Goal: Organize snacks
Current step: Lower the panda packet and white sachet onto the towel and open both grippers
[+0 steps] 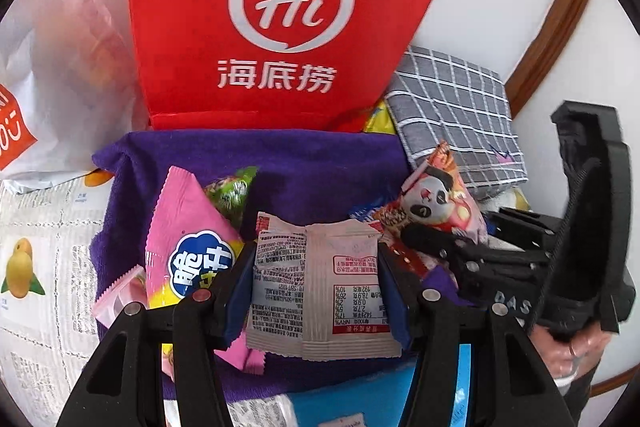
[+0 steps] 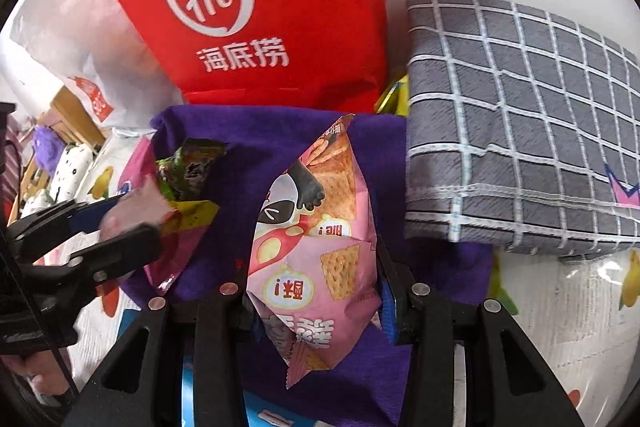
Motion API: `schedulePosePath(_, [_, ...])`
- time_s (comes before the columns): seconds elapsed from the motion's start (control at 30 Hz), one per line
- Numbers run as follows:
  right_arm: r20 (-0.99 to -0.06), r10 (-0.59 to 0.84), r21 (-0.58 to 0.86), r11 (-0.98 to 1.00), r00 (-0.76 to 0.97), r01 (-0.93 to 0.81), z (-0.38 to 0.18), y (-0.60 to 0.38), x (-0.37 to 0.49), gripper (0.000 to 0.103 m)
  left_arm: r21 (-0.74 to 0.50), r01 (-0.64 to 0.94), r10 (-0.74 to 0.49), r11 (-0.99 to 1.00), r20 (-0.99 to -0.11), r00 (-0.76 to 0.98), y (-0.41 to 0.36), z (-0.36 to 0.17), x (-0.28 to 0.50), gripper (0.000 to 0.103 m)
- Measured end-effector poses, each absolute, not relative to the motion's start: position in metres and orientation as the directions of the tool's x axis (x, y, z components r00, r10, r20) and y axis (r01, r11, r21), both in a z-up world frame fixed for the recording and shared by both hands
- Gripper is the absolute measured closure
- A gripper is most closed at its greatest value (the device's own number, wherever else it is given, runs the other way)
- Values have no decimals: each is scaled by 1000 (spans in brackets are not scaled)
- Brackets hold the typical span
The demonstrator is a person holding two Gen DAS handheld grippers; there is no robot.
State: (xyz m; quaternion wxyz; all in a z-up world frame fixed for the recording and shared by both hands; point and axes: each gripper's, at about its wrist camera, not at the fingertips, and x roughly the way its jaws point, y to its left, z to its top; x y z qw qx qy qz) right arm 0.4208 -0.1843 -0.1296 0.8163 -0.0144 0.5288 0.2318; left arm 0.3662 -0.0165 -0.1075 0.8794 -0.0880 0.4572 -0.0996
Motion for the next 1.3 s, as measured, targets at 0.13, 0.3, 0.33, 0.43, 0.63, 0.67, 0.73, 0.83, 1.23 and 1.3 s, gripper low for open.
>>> schedulePosePath(0.13, [-869,372,226,885,327,-407,-134,-173,419,60,-206,87,-218,975,-791,572,-17,-108,370,49])
schedulePosePath(0.3, [-887,339,197,892,313,-407,-145,-165,421,60,-173,68,-180,982,-793,582,-15,-111,376,49])
schedulePosePath(0.33, [-892,325,186,897,314,-400,-146,-165,421,60,-178,64,-181,982,-792,583,-14,-111,378,49])
schedulePosePath(0.43, [-897,321,188,899,303,-395,-150,-165,423,59,-152,56,-156,987,-792,590,-14,-110,378,49])
schedulePosePath(0.63, [-893,301,151,901,336,-406,-142,-164,420,56,-136,63,-146,989,-786,600,-19,-111,379,49])
schedulePosePath(0.67, [-888,306,156,902,342,-403,-138,-169,419,51,-143,65,-153,988,-784,602,-19,-111,380,49])
schedulePosePath(0.73, [-874,327,174,901,359,-397,-131,-172,419,44,-162,75,-174,984,-780,601,-18,-112,382,48])
schedulePosePath(0.83, [-851,357,190,893,385,-409,-121,-176,415,39,-161,72,-172,984,-780,601,-18,-114,383,48])
schedulePosePath(1.23, [-855,281,21,859,436,-511,-99,-186,396,47,-121,140,-179,983,-815,551,-39,-133,375,48])
schedulePosePath(1.3, [-866,258,-3,854,428,-520,-105,-179,396,57,-132,140,-188,981,-819,542,-38,-133,376,48])
